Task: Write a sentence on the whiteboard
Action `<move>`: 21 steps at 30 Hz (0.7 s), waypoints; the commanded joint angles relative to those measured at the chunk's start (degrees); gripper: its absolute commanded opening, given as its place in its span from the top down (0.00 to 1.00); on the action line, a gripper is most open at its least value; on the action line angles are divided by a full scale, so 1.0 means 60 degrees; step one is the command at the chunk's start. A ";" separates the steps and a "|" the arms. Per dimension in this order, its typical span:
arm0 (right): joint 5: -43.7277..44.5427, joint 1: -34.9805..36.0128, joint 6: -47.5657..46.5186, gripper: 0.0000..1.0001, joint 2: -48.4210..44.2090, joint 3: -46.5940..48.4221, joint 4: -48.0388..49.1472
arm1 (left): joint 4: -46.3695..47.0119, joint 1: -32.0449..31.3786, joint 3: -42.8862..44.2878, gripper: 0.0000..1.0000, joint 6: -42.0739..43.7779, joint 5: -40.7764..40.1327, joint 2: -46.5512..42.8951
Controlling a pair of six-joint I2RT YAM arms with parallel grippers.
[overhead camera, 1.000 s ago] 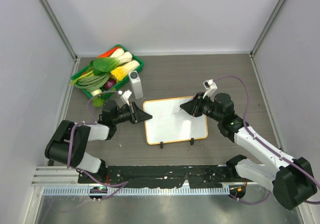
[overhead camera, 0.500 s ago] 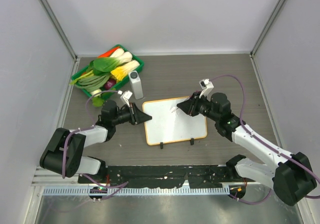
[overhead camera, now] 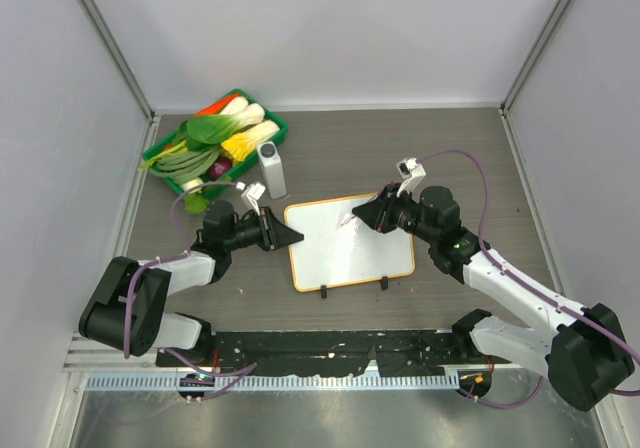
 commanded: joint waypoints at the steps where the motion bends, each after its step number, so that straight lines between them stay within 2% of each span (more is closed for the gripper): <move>1: 0.0163 0.0102 -0.0195 0.99 -0.0059 0.0372 0.0544 | -0.0664 -0.0040 -0.0049 1.00 0.0749 -0.0590 -0.0098; 9: 0.0192 0.0117 -0.0210 0.98 -0.0103 0.0343 0.0529 | -0.0824 -0.0040 -0.0006 0.99 0.0837 -0.0633 -0.0083; 21: 0.0251 0.0103 -0.0195 0.99 -0.0220 0.0299 0.0529 | -0.1220 -0.0040 0.0053 0.82 0.1071 -0.0780 -0.0303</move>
